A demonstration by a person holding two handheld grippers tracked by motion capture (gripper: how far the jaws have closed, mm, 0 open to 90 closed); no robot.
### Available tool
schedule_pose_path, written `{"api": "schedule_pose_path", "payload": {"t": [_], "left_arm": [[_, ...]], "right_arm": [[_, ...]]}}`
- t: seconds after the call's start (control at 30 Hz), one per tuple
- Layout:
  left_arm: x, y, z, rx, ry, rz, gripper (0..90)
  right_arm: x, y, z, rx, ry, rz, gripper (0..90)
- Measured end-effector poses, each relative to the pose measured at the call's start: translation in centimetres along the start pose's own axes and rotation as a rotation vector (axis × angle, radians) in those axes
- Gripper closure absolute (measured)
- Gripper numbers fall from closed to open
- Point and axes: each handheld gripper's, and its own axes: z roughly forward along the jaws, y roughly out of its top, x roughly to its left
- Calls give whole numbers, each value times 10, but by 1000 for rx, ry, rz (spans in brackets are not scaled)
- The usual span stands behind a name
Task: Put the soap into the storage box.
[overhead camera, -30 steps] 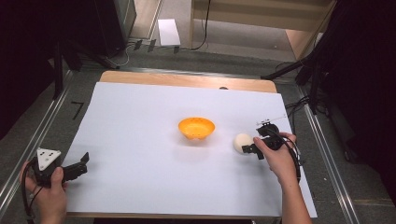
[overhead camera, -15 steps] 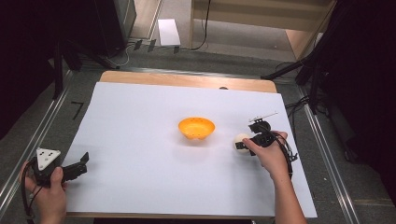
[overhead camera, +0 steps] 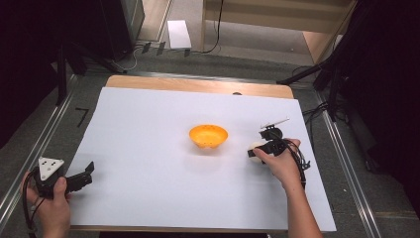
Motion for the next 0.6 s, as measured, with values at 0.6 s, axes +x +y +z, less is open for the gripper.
{"api": "schedule_pose_path", "payload": {"t": [0.6], "left_arm": [[0, 0, 0, -1, -3, 1, 0]], "right_arm": [[-4, 3, -2, -18, 18, 7, 245]]}}
